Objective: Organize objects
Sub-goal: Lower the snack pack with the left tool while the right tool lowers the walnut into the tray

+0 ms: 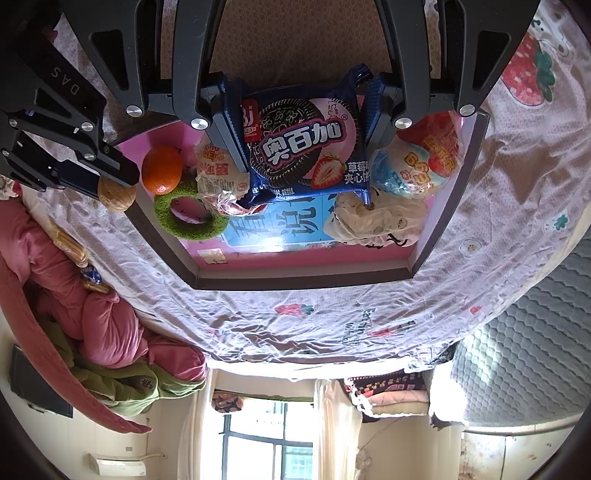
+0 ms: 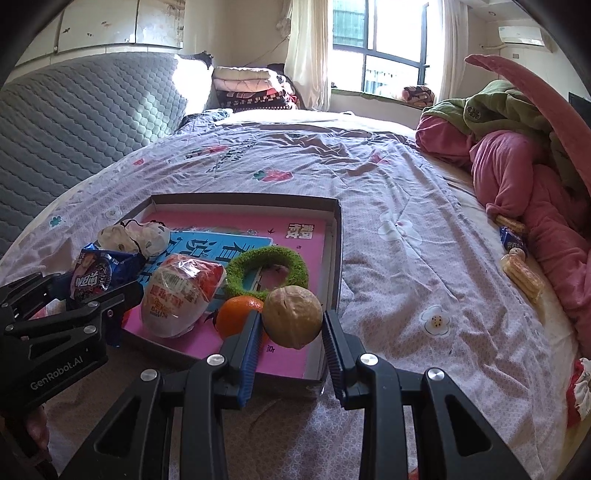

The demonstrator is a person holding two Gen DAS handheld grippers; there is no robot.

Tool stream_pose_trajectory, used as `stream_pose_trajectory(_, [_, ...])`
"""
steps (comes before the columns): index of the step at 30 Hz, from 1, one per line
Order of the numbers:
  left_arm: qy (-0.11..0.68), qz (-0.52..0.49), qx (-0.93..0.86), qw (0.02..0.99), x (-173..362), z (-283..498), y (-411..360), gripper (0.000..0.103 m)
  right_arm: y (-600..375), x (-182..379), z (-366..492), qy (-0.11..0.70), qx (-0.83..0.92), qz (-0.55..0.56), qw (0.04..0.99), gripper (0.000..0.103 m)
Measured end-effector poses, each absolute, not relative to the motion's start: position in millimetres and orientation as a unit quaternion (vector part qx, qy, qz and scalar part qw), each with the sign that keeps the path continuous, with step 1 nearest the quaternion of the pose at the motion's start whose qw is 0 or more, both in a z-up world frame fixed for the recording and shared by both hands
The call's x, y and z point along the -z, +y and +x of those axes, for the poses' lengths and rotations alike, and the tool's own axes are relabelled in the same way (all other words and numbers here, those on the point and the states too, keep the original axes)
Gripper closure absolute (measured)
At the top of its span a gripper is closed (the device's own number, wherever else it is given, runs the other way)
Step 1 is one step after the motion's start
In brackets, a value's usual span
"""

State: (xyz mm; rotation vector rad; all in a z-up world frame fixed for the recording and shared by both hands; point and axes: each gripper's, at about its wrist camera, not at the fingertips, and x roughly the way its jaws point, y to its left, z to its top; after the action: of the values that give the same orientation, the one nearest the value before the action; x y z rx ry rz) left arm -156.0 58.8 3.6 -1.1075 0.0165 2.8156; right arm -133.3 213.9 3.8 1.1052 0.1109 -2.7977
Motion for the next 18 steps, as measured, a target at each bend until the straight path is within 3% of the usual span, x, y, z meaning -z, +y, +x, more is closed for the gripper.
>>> stream_pose_trajectory(18, [0.019, -0.361, -0.93, 0.07, -3, -158, 71, 0.048, 210, 4, -138, 0.032, 0.925, 0.373, 0.07, 0.069])
